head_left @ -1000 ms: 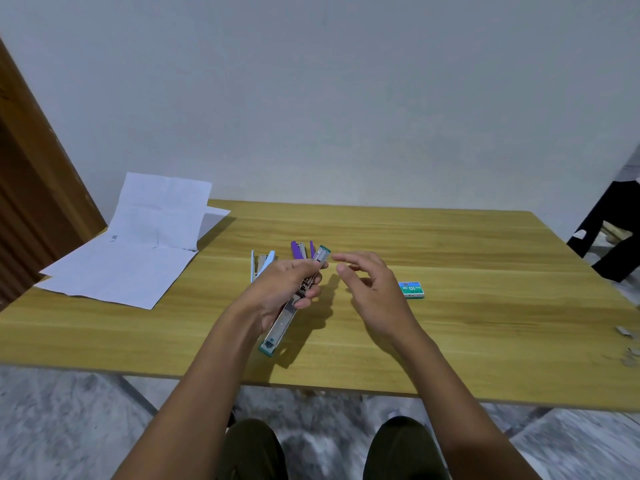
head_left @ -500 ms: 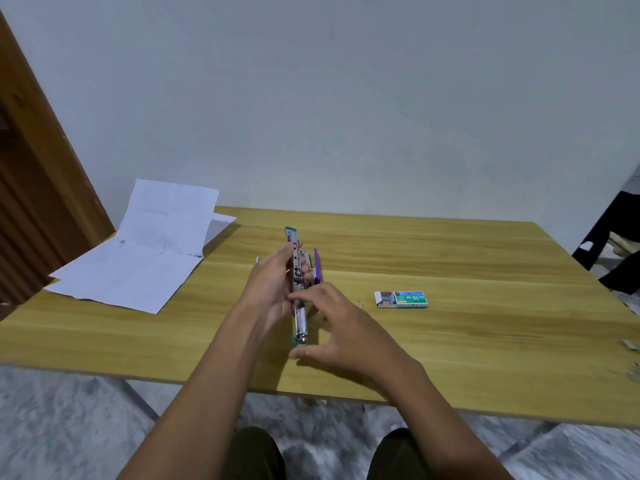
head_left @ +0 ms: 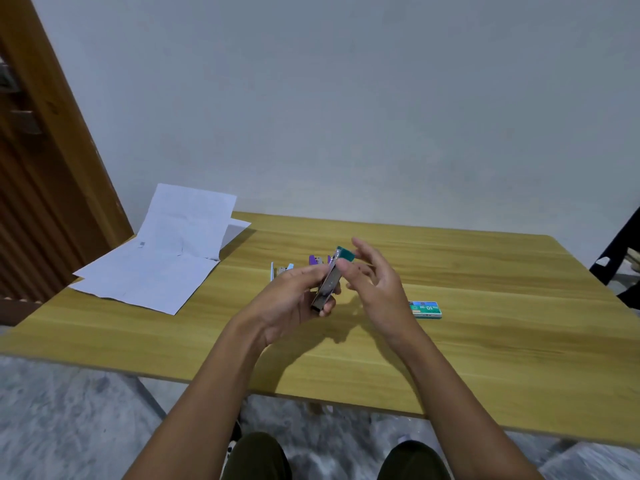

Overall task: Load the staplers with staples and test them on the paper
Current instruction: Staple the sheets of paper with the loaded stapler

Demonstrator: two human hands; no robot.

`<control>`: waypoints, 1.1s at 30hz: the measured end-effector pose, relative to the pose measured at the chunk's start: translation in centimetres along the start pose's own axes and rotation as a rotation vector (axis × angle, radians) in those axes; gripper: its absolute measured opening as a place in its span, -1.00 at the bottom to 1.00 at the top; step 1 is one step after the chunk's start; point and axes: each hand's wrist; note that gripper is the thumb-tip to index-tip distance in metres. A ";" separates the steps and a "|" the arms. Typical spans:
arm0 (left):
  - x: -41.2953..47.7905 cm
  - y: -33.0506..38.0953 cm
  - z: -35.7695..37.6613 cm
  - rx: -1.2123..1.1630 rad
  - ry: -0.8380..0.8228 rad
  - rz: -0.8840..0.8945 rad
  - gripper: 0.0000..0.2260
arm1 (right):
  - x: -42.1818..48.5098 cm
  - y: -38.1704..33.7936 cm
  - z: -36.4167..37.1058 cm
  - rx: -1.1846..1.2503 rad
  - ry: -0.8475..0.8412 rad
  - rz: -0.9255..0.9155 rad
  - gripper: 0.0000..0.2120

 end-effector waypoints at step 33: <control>0.3 -1.1 -0.7 0.188 -0.046 0.006 -0.79 | 0.6 1.1 0.4 0.167 0.001 0.150 -0.77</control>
Point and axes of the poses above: each hand's wrist, its own x-axis towards the middle knuckle, its own z-axis out of the palm, y = z × x, and after that the axes turned 4 degrees about -z, right-handed
